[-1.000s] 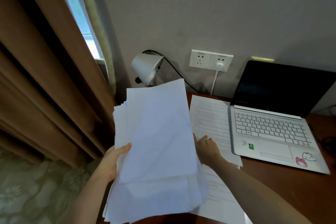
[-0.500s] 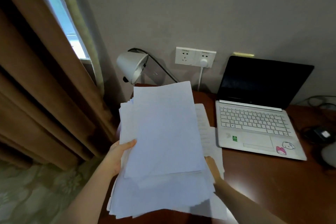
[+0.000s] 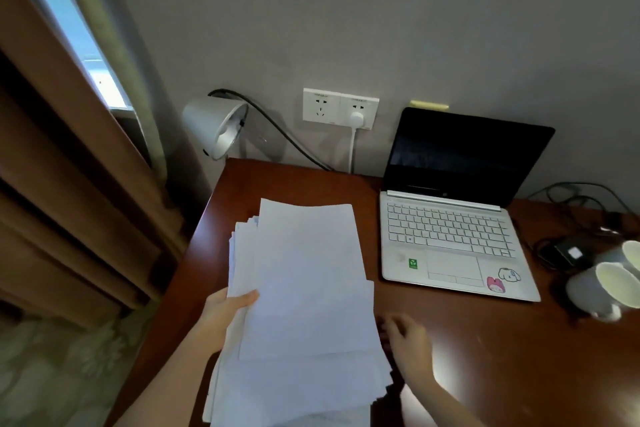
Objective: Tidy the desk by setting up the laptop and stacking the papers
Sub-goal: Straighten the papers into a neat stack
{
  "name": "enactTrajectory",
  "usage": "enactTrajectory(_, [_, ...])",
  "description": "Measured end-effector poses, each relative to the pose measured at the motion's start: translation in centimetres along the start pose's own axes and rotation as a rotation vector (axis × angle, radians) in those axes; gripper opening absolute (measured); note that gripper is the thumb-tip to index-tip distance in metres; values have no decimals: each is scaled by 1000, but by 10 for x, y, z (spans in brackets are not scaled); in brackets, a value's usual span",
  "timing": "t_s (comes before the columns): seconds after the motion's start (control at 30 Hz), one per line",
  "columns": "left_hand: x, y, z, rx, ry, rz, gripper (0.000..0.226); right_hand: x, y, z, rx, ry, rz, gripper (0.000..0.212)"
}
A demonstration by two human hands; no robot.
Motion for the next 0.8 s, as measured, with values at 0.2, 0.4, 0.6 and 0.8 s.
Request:
enactTrajectory(0.2, [14, 23, 10, -832, 421, -169, 40, -18, -26, -15, 107, 58, -67, 26])
enactTrajectory(0.4, [15, 9, -2, -683, 418, -23, 78, -17, -36, -52, 37, -28, -179, 43])
enactTrajectory(0.6, [1, -7, -6, -330, 128, 156, 80, -18, -19, -61, -210, -44, -370, 29])
enactTrajectory(0.8, [2, -1, -23, -338, 25, 81, 41, -10, -48, -87, -365, -369, -191, 42])
Point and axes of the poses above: each hand's wrist, its own x-axis away from the middle knuckle, its own z-axis out of the back of the hand, y = z × x, the point moved 10 cm from there along -x, towards the middle knuckle, and after that the axes turned 5 degrees about -x, right-handed, at the moved point
